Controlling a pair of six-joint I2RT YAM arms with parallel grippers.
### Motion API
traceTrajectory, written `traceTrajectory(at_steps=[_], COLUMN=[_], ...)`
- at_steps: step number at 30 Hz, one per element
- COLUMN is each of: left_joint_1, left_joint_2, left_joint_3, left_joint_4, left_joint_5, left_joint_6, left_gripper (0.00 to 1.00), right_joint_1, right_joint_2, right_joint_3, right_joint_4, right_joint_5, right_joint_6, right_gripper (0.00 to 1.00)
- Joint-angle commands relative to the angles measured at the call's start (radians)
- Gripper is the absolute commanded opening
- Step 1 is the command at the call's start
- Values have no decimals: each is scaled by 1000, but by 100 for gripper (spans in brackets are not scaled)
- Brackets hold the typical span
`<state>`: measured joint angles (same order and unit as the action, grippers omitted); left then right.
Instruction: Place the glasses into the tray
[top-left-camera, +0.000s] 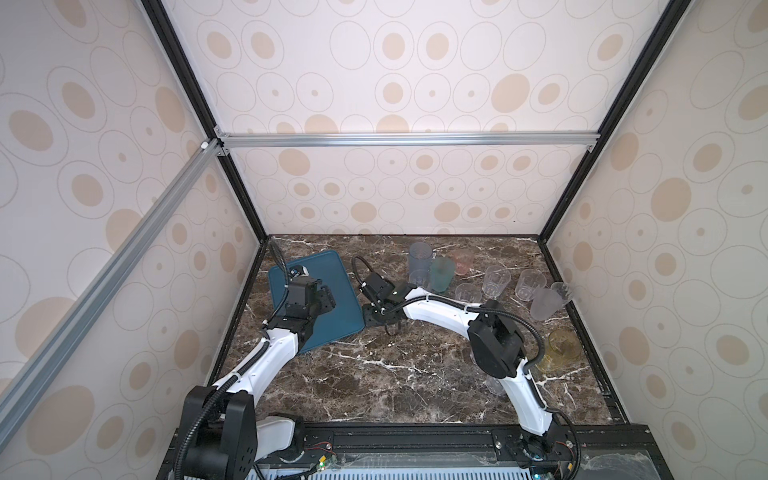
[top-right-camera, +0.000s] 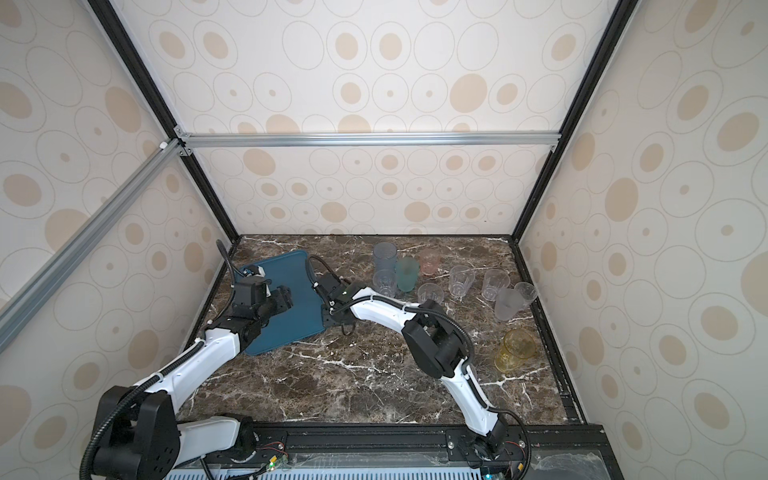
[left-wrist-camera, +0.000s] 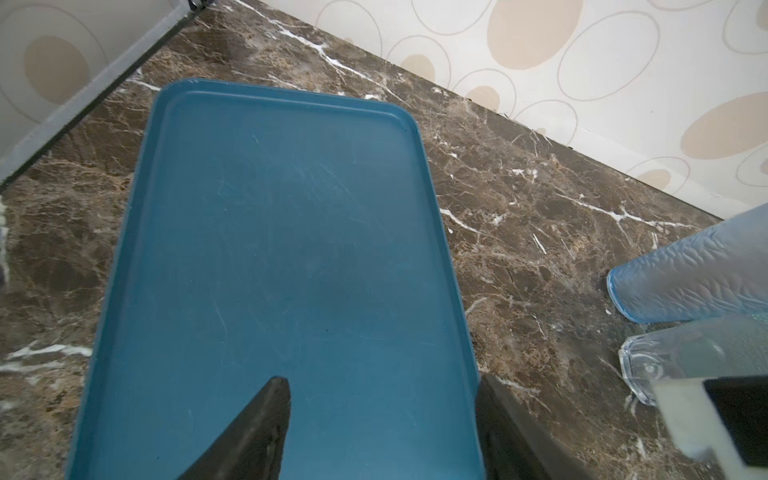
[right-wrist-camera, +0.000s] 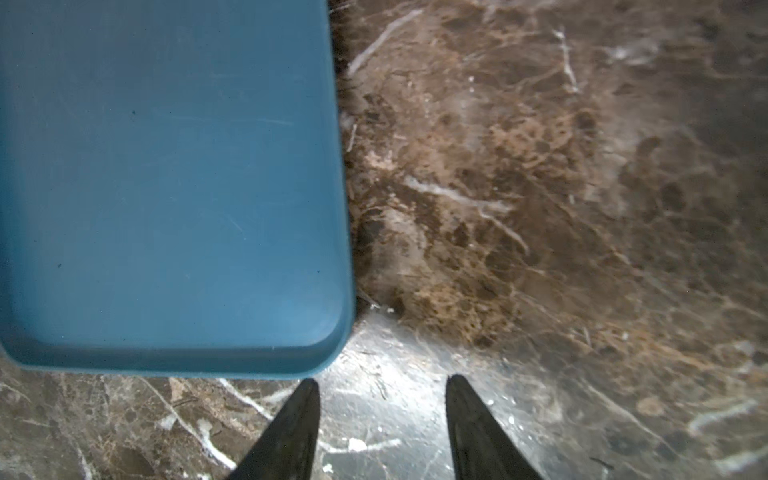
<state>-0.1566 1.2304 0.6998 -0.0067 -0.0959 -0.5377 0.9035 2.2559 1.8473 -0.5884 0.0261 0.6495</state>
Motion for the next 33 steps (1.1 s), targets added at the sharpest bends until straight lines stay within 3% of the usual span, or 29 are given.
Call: traceTrajectory(at_steps=[1,7,16,23,33], left_joint_1=[6,6,6,6,6], left_joint_2=[-32,-49,-69,-81,-112], left_joint_3=[-28,-40,-39,-18,10], left_joint_4=[18,21,16,1,-25], left_joint_5=[-39,-47,-51,-70,-105], left_joint_6=[15,20,23,65,106], left_gripper=[72,73,73,73,74], right_joint_1=[5,9,23,23,20], right_joint_2=[63,147,196,247,236], right_joint_3=[86,194,231,342,360], right_joint_4=[-84,-137,-172,-302,-411], right_joint_5=[25,28,57,82,154], right_joint_6=[-34,-65,-127,-293,-544], right_gripper=[48,39,27,21,18])
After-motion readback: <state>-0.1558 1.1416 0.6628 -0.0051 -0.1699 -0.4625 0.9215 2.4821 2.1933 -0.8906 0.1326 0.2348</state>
